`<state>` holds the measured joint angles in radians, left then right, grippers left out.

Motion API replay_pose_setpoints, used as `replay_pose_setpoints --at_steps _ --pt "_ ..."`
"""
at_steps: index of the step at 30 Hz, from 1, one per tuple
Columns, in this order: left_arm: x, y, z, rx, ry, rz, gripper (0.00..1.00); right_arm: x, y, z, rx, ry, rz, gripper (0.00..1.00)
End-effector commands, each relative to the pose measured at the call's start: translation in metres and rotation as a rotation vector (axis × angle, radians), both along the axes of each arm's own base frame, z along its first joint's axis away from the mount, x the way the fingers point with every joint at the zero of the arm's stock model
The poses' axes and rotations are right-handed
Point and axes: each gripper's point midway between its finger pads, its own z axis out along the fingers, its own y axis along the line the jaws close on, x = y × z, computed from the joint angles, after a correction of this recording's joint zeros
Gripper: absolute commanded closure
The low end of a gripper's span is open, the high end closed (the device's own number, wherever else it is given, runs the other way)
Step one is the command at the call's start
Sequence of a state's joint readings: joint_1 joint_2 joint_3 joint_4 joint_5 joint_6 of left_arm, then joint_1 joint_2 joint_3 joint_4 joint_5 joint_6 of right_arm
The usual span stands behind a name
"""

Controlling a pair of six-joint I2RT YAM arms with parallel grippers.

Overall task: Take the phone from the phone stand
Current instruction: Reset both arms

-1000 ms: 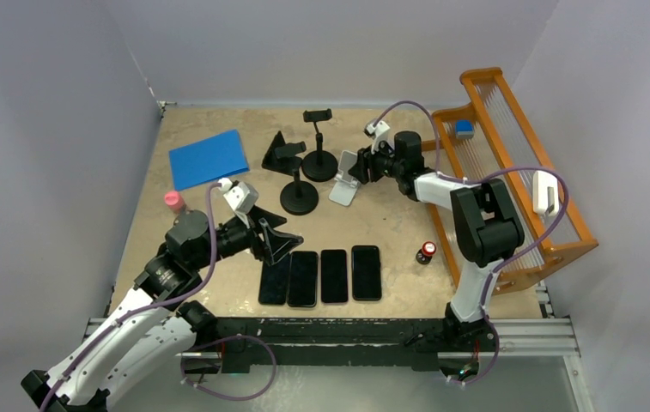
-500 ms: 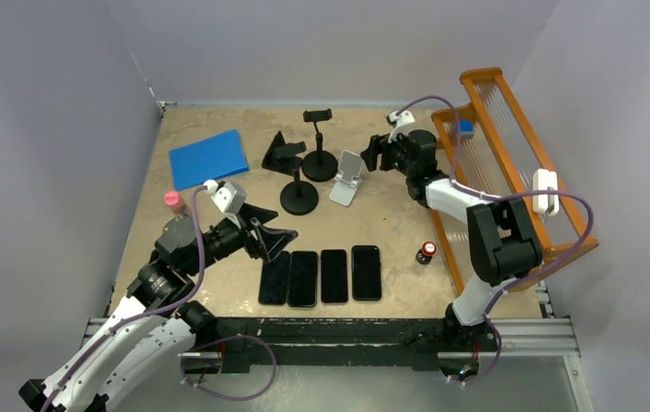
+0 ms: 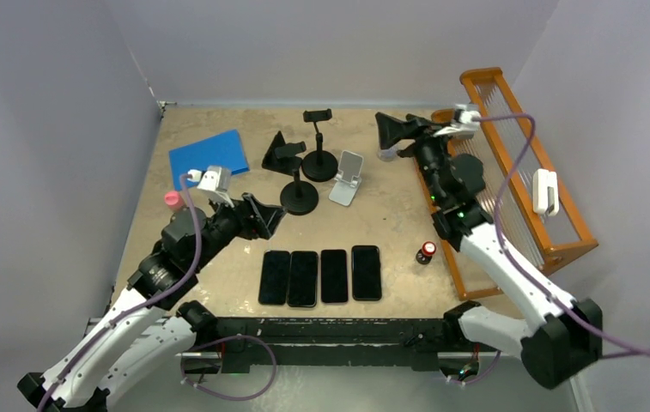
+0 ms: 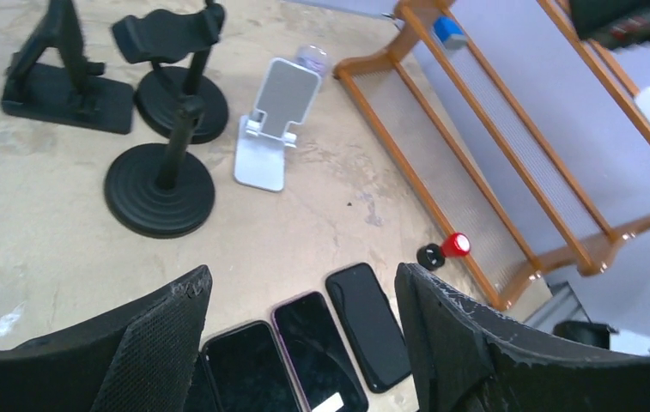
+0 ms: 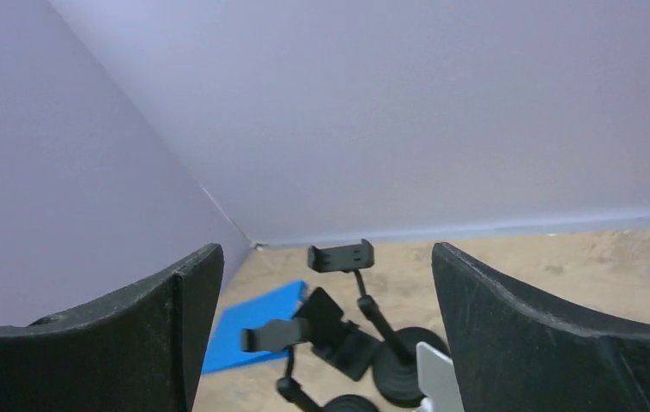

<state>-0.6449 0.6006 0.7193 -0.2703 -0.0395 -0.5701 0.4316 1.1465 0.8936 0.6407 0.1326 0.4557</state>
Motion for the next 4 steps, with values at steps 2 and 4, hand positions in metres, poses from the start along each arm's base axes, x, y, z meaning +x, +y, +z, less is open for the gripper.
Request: replay_pose_setpoints --at_steps 2,4 --pt "0.011 0.013 0.02 -0.045 0.008 0.118 0.24 -0.034 -0.023 0.012 0.193 0.03 -0.019 0.02" --pt "0.01 0.011 0.021 -0.025 -0.013 0.092 0.23 -0.044 -0.025 0.017 0.221 0.036 -0.005 0.01"
